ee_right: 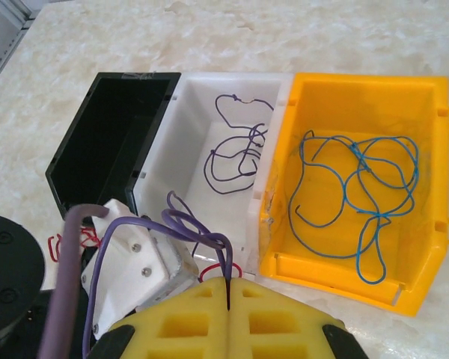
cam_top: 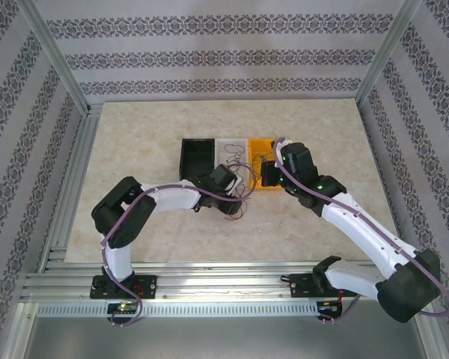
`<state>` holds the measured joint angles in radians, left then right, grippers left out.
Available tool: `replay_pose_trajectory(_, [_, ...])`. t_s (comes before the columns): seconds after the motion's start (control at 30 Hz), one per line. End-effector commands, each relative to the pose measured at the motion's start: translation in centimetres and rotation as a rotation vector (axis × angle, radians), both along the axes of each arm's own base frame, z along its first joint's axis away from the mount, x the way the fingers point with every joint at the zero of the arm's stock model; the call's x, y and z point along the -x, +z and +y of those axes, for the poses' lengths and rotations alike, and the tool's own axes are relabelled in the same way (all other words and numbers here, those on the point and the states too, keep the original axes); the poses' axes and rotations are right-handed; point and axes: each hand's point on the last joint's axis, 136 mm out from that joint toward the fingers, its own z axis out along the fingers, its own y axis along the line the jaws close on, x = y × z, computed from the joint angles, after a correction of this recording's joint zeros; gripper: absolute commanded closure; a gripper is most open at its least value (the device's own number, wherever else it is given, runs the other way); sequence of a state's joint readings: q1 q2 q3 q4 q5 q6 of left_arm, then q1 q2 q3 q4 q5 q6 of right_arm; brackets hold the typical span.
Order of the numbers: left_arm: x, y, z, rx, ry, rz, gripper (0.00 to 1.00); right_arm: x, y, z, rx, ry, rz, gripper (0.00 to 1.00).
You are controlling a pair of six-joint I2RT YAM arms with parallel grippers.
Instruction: Untangle the cables
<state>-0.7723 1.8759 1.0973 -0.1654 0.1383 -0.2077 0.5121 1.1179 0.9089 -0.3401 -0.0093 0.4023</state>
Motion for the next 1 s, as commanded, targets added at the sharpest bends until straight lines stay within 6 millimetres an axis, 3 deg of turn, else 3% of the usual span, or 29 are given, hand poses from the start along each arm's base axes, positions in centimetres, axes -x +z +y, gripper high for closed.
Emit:
replay_pose_trajectory(0.0, [2.0, -2.1, 0.5, -0.06, -0.048, 0.087, 0.48, 0.1, 0.9, -0.6, -0.03, -0.025, -0.005, 1.0])
replay_pose_trajectory(0.1, [2.9, -3.5, 1.2, -0.097, -0.055, 0.127, 0.59, -0.3, 2.3, -1.1, -0.042, -0.042, -0.032, 1.0])
replay_pose_trajectory(0.17, [3.4, -4.3, 1.9, -0.119, -0.054, 0.144, 0.77, -0.6, 3.6, -1.5, -0.049, -0.057, -0.056, 1.0])
replay_pose_trajectory(0.23, [3.9, -5.1, 2.5, -0.131, -0.049, 0.154, 0.89, -0.8, 5.0, -1.9, -0.048, -0.071, -0.084, 1.0])
replay_pose_trajectory(0.37, [4.5, -5.9, 4.2, -0.16, 0.002, 0.156, 1.0, -1.4, 7.8, -3.0, -0.043, -0.119, -0.151, 1.0])
replay_pose_trajectory(0.77, [6.2, -6.2, 9.2, -0.129, 0.204, 0.187, 1.0, -3.1, 16.4, -2.4, -0.084, -0.095, -0.356, 1.0])
replay_pose_trajectory(0.87, [6.6, -6.5, 9.6, -0.129, 0.234, 0.209, 1.0, -3.6, 18.1, -2.5, -0.077, -0.101, -0.407, 1.0])
replay_pose_trajectory(0.97, [6.7, -6.6, 10.0, -0.142, 0.25, 0.217, 0.9, -3.9, 19.1, -2.2, -0.069, -0.089, -0.431, 1.0])
